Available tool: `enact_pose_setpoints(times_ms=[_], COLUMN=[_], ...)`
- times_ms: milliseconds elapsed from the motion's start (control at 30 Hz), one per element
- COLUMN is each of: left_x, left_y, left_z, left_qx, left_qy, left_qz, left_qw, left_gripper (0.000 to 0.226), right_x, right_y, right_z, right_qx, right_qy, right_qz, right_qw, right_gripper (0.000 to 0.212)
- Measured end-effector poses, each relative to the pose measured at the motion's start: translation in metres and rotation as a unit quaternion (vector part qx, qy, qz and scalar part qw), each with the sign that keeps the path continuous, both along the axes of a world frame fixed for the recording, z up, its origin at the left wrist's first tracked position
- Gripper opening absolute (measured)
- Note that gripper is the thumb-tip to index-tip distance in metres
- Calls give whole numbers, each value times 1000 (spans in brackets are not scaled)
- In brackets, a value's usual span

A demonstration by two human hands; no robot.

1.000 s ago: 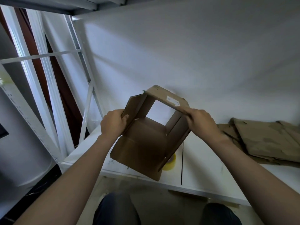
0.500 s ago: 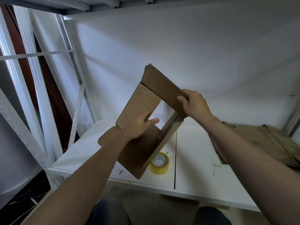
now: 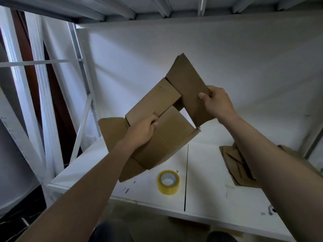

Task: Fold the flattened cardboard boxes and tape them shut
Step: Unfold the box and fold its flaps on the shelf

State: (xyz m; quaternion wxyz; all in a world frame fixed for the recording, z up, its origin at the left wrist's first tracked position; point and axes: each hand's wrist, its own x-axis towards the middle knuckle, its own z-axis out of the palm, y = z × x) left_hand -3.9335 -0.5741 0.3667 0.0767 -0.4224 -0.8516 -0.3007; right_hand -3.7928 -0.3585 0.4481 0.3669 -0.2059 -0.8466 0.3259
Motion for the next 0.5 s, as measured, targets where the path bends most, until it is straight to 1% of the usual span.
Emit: enact_pose_setpoints(times_ms=[67, 133, 233, 300, 400, 500], left_x=[-2, -1, -1, 0, 7, 13], left_y=[5, 15, 36, 55, 84, 113], left_z=[14, 27, 36, 33, 25, 17], left_qx=[6, 5, 1, -13, -4, -6], left_qy=[23, 39, 33, 37, 66, 78], left_qz=[27, 37, 44, 56, 61, 53], left_qw=[999, 999, 998, 998, 996, 996], left_gripper=[19, 24, 30, 29, 29, 31], right_x=[9, 19, 30, 35, 41, 44], right_y=[2, 6, 16, 24, 35, 51], right_z=[2, 0, -8, -16, -33, -50], right_qx=[-75, -147, -232, -276, -330, -347], right_qy=[23, 47, 49, 39, 21, 13], right_qz=[9, 13, 8, 10, 4, -18], right_qw=[997, 988, 971, 960, 944, 937], right_gripper=[23, 18, 10, 11, 17, 25])
